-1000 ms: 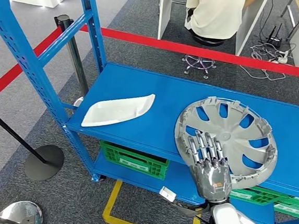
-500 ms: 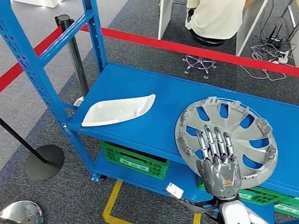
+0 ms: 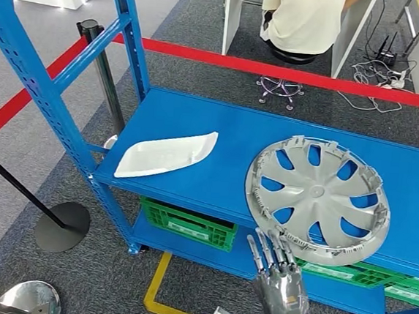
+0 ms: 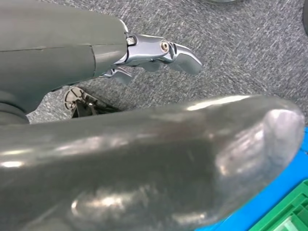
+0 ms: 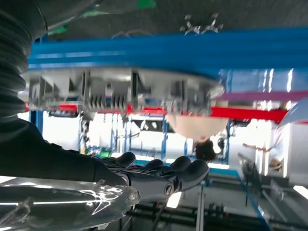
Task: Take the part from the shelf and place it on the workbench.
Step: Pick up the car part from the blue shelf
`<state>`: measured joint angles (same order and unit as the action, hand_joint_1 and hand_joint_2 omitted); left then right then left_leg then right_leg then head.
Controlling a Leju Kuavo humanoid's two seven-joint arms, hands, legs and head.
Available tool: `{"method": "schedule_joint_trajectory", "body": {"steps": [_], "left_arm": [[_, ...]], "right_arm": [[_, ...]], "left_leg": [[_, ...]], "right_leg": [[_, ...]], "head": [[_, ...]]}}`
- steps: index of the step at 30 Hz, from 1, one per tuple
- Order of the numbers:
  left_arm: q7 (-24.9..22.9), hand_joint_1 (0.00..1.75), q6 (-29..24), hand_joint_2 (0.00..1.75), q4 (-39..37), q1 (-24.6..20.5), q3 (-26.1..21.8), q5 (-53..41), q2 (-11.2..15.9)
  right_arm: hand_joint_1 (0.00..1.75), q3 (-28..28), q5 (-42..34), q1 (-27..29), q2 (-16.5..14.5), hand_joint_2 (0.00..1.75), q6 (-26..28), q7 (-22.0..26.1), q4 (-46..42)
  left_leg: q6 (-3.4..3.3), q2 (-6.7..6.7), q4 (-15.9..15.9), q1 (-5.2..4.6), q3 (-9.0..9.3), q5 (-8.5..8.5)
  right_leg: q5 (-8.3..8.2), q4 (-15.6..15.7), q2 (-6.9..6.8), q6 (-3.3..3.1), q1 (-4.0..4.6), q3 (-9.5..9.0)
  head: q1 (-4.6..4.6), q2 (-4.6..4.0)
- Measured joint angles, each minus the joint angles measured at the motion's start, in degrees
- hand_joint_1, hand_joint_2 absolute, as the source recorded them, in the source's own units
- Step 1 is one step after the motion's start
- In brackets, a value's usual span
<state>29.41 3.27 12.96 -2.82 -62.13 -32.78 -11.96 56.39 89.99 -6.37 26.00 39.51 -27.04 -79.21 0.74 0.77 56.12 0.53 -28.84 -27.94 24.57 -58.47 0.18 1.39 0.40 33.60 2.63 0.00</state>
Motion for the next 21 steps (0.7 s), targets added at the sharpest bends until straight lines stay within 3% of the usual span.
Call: {"method": "schedule_joint_trajectory", "body": {"steps": [5, 8, 11, 21], "left_arm": [[0.4, 0.00, 0.6, 0.00, 0.0, 0.1, -0.5, -0.7, 0.0], [0.5, 0.00, 0.7, 0.00, 0.0, 0.1, -1.0, -0.9, 0.0], [0.6, 0.00, 0.8, 0.00, 0.0, 0.1, -1.4, -1.3, 0.0], [0.8, 0.00, 0.6, 0.00, 0.0, 0.0, -1.9, -2.0, 0.0]], "right_arm": [[0.00, -8.9, -1.4, 7.8, -3.5, 1.75, -0.3, 14.2, 0.4], [0.00, -12.7, -2.9, 11.0, -4.9, 1.75, -0.3, 18.2, 0.2], [0.00, -14.9, -2.2, 12.8, -5.7, 1.75, -0.5, 18.3, -0.3], [0.00, -17.8, -0.1, 11.2, -4.8, 1.75, 0.1, 8.7, -3.6]], "left_leg": [[-0.01, -0.01, 0.0, 0.00, 0.00, -0.06], [-0.03, -0.02, 0.0, -0.01, 0.01, -0.08], [-0.04, -0.04, 0.0, -0.01, 0.02, -0.08], [-0.05, -0.10, 0.0, -0.02, 0.10, -0.07]], "right_leg": [[0.05, 0.0, 0.01, 0.00, -0.02, -0.01], [0.05, 0.0, 0.01, 0.00, -0.03, -0.01], [0.05, 0.0, 0.05, 0.01, -0.04, -0.02], [0.02, 0.0, 0.13, 0.02, -0.05, -0.06]], "head": [[-0.01, 0.00], [-0.01, 0.00], [-0.02, 0.00], [0.00, 0.00]]}}
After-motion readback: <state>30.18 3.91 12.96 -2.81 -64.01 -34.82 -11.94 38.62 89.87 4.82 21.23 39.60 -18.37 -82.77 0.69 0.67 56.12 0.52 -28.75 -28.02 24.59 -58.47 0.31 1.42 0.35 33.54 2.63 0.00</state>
